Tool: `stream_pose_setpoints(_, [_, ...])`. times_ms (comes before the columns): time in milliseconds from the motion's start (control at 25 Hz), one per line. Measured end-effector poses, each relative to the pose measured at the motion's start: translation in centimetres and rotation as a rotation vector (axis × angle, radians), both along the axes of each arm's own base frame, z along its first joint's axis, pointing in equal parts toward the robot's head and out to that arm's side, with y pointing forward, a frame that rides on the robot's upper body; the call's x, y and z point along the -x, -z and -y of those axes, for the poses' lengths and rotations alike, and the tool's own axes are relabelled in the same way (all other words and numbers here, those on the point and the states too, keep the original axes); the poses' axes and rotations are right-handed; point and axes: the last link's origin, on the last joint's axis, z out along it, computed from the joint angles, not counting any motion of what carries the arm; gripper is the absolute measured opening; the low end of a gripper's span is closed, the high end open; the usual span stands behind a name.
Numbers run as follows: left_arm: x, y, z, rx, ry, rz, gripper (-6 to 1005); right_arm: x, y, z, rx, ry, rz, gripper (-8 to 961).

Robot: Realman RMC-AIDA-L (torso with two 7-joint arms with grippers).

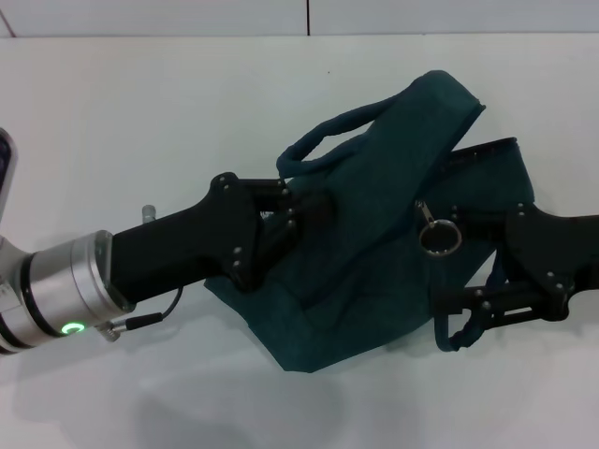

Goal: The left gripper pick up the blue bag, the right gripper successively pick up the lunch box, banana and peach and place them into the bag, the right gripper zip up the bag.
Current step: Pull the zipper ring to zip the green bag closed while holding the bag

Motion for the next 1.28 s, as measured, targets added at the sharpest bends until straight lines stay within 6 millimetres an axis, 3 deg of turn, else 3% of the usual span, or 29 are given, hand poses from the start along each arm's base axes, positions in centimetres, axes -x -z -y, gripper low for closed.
stream_pose_setpoints(560, [-0.01, -0.03, -0.05, -0.004, 0.0, 0.001, 56, -0.7, -0.63, -0.07, -0.014, 0.018, 0.016, 795])
stream_pose_setpoints(640, [-0.03, -0.03, -0.07, -0.004, 0.0, 0.001, 56, -0.71, -0.68, -0.13, -0.016, 0.019, 0.018, 572])
stream_pose_setpoints(1080, [-0.01, 0.03, 0.03, 0.0, 0.004, -0.003, 57, -0.76, -0.33, -0.67, -0.034, 0.055, 0.031, 330])
stream_pose_setpoints(1280, [0.03, 0.04, 0.09, 0.001, 0.004, -0.003, 57, -0.68, -0.34, -0.81, -0.03, 0.063, 0.032, 154])
